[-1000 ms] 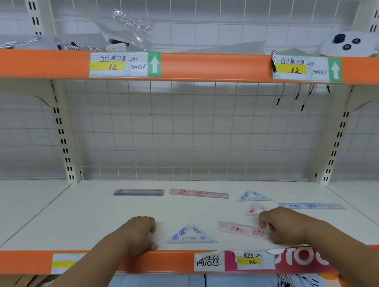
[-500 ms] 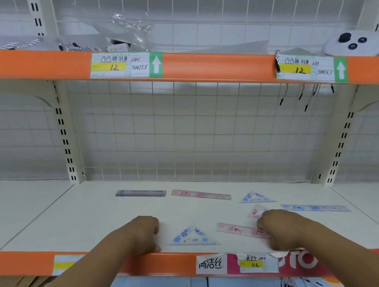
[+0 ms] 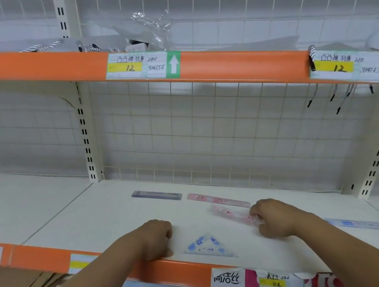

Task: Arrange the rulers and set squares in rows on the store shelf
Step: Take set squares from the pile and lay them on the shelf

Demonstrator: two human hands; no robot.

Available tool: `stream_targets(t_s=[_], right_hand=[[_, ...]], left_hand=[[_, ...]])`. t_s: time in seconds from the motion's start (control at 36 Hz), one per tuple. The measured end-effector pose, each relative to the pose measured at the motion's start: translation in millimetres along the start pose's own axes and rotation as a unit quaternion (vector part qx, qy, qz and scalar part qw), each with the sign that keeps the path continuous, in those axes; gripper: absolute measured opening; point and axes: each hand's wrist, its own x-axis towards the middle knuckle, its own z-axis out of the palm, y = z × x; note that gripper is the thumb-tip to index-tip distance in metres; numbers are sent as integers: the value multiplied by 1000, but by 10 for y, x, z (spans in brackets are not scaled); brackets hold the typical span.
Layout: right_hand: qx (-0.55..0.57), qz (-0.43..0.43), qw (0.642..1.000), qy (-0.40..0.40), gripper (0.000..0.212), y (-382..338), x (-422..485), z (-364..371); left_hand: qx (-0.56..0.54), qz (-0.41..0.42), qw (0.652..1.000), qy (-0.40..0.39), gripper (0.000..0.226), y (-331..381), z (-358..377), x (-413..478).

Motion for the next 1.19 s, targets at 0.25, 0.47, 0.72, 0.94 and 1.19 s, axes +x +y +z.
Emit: stream_targets(t_s=[0.25, 0.47, 0.72, 0.94, 1.19], right_hand=[[1, 1, 1000, 13, 30, -53, 530, 8], [-12, 3, 999, 38, 28, -88, 910, 15], [-25, 4, 999, 46, 28, -104, 1145, 78], [-18, -18, 999, 37, 23, -87, 1192, 100], [-15, -23, 999, 24, 20, -125, 1124, 100]], left_hand=[[-4, -52, 998, 17, 43, -93, 1, 25], [-25, -69, 997, 19, 43, -97, 13, 32], [-27, -74, 997, 17, 43, -74, -2, 12], [-32, -74, 997, 17, 45, -66, -10, -4], [-42, -77, 996, 15, 45, -74, -7, -16]])
